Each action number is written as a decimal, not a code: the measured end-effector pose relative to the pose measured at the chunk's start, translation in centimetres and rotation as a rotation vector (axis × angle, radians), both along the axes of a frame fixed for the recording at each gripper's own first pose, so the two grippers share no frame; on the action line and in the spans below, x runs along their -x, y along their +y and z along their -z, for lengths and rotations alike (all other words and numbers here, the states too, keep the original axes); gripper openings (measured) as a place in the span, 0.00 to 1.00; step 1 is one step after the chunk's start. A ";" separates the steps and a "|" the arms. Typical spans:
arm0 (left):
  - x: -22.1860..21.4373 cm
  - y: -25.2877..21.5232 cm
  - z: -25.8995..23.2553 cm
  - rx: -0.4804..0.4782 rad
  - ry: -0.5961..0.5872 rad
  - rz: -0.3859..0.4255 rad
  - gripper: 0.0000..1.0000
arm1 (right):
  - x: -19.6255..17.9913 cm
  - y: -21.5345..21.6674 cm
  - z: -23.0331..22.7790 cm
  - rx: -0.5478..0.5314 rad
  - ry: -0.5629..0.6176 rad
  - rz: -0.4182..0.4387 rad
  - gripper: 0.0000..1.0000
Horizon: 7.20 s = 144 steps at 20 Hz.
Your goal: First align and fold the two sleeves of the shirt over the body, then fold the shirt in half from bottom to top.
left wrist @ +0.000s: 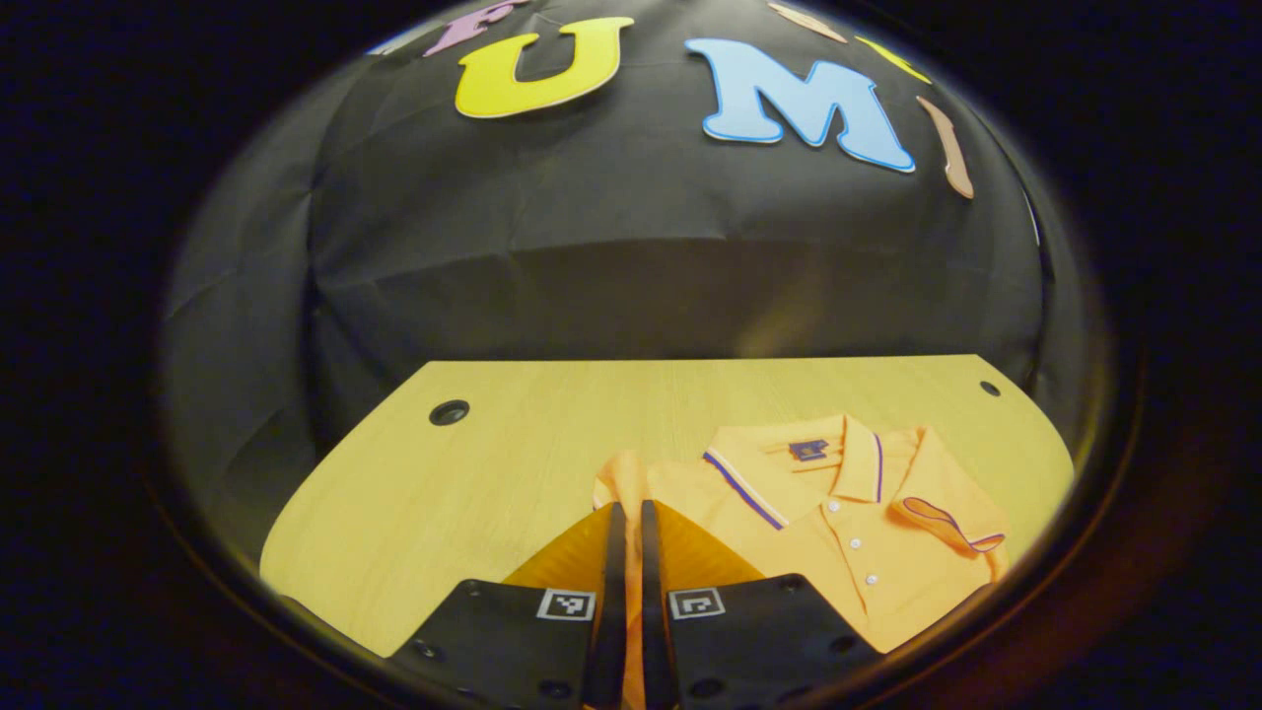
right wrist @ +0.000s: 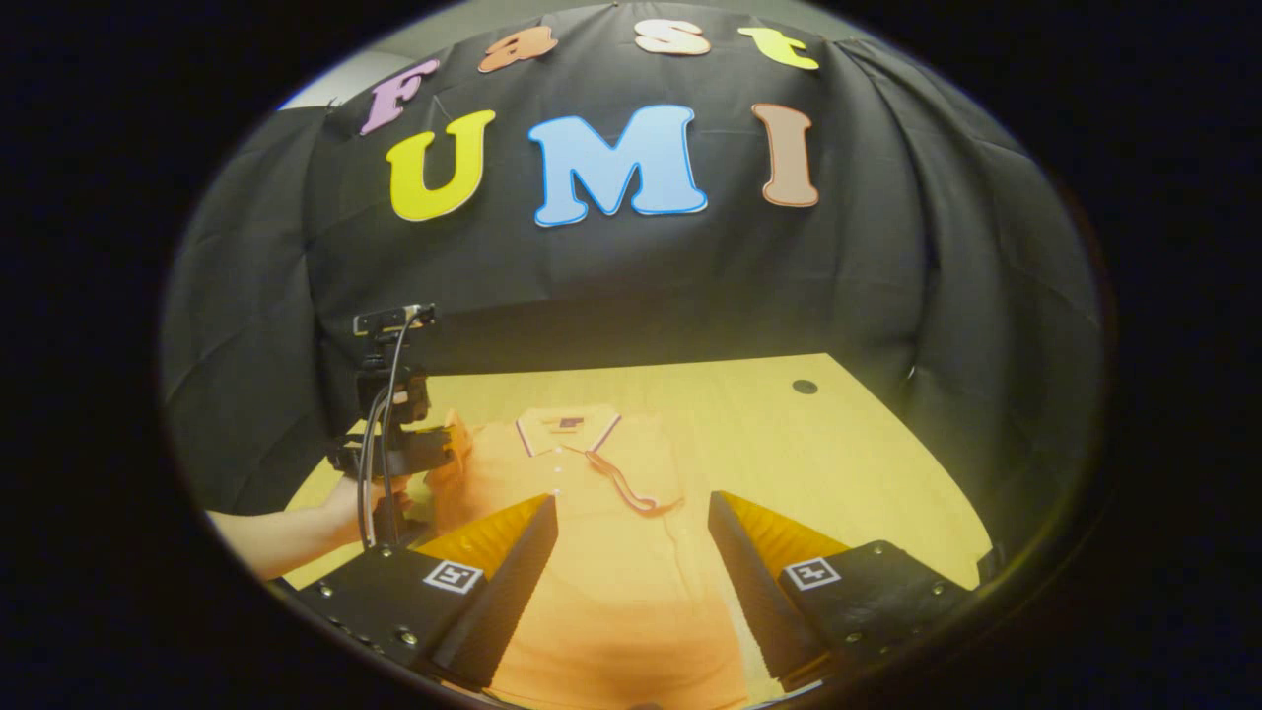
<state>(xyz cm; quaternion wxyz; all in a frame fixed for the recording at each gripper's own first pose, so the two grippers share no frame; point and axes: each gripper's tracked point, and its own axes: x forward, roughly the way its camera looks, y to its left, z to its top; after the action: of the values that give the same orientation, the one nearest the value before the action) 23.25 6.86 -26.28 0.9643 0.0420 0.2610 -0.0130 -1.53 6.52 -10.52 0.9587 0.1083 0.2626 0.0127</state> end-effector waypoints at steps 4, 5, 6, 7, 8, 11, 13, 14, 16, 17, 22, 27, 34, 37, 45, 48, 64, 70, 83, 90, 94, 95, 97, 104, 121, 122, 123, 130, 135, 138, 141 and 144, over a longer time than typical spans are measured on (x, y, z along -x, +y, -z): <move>0.2 -1.8 0.9 -0.042 0.017 0.053 0.13 | 0.7 -0.1 0.3 -0.009 0.011 0.012 0.95; 0.3 -2.3 1.2 -0.041 0.027 0.061 0.13 | 0.8 -0.3 0.3 -0.004 0.014 0.015 0.95; 0.2 -2.6 1.5 -0.043 0.034 0.062 0.14 | 0.9 -0.4 0.4 -0.002 0.015 0.018 0.95; 0.3 -2.7 1.8 -0.044 0.043 0.064 0.14 | 0.9 -0.5 0.3 -0.003 0.016 0.022 0.95; 0.3 -2.9 2.2 -0.044 0.054 0.065 0.14 | 1.0 -0.4 0.2 -0.005 0.017 0.028 0.95; 0.7 -3.7 3.1 -0.031 0.080 0.079 0.14 | 1.2 -0.6 0.2 0.001 0.027 0.039 0.95; 0.7 -3.8 3.4 -0.037 0.090 0.089 0.17 | 1.2 -0.7 0.5 0.006 0.033 0.052 0.95; 0.9 -3.9 3.7 -0.038 0.096 0.094 0.20 | 1.2 -0.8 0.7 0.011 0.037 0.060 0.95; 1.3 -4.6 3.9 -0.006 0.113 0.119 0.25 | 1.4 -1.1 1.4 0.017 0.046 0.081 0.95; 1.5 -4.9 4.0 0.007 0.123 0.132 0.26 | 1.7 -1.3 1.6 0.020 0.052 0.093 0.95; 3.4 -6.3 2.5 0.074 0.123 0.163 0.80 | 1.8 -1.5 2.4 0.023 0.059 0.115 0.95; 6.8 -5.5 0.8 0.064 0.133 0.144 0.91 | 2.2 -1.7 2.4 0.030 0.040 0.061 0.95; 16.0 -4.1 0.1 0.075 0.177 0.117 0.96 | 5.3 -2.2 5.5 0.039 0.080 -0.021 0.95; 19.4 -4.0 0.4 0.067 0.194 0.134 0.95 | 6.8 -2.7 7.2 0.054 0.106 -0.027 0.95; 28.3 -3.1 0.4 0.065 0.217 0.162 0.96 | 11.1 -3.2 13.0 0.090 0.198 -0.052 0.95; 31.1 -2.0 0.8 0.073 0.239 0.142 0.95 | 12.5 -3.2 15.2 0.087 0.240 -0.055 0.96; 41.9 0.7 4.2 0.059 0.295 0.145 0.95 | 18.6 -2.7 19.2 0.064 0.331 -0.089 0.96; 42.6 0.8 5.7 0.036 0.290 0.136 0.95 | 19.4 -1.3 20.5 0.052 0.335 -0.124 0.95; 42.2 -1.8 6.4 -0.063 0.279 0.208 0.22 | 18.9 0.0 21.3 -0.007 0.321 -0.172 0.40; 41.9 -2.5 6.3 -0.101 0.276 0.222 0.06 | 18.6 0.2 21.4 -0.056 0.312 -0.139 0.00; 41.5 -2.9 5.4 -0.076 0.266 0.216 0.07 | 18.0 -0.2 19.9 -0.095 0.285 -0.119 0.00; 41.3 -3.1 5.1 -0.064 0.267 0.212 0.07 | 17.9 -0.1 19.4 -0.115 0.278 -0.117 0.00; 40.6 -3.4 4.4 -0.038 0.262 0.201 0.07 | 17.1 -0.5 18.3 -0.134 0.253 -0.113 0.00; 37.1 -4.8 -0.3 0.068 0.184 0.118 0.06 | 13.3 -1.6 13.2 -0.156 0.146 -0.147 0.00; 19.8 -5.0 -10.7 -0.008 -0.066 0.200 0.06 | -5.0 -2.9 3.0 -0.043 -0.051 -0.104 0.00; 18.4 -5.0 -10.9 -0.004 -0.077 0.201 0.06 | -6.3 -2.8 2.8 -0.035 -0.055 -0.099 0.00; 17.0 -4.8 -11.0 -0.005 -0.085 0.199 0.06 | -7.5 -2.6 2.6 -0.027 -0.055 -0.093 0.00; 8.6 -3.5 -10.1 0.042 -0.100 0.188 0.07 | -15.5 -1.2 3.0 0.010 -0.012 -0.049 0.00; 2.9 -2.8 -9.5 0.070 -0.119 0.181 0.06 | -20.8 -0.4 3.3 0.064 -0.017 -0.025 0.00; 0.7 -2.7 -9.0 0.053 -0.132 0.161 0.07 | -23.8 -0.2 4.1 0.099 -0.025 -0.028 0.00; -0.7 -2.7 -7.6 0.036 -0.127 0.130 0.06 | -25.7 -0.1 5.9 0.123 -0.022 -0.028 0.00; -2.1 -2.5 -5.9 0.006 -0.113 0.109 0.06 | -27.4 0.3 8.1 0.124 -0.009 -0.031 0.00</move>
<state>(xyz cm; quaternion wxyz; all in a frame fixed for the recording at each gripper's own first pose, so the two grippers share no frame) 25.33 4.34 -20.39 0.9755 0.0537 0.2035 -0.0637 25.89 6.85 -18.59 0.9645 0.0443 0.2601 0.0119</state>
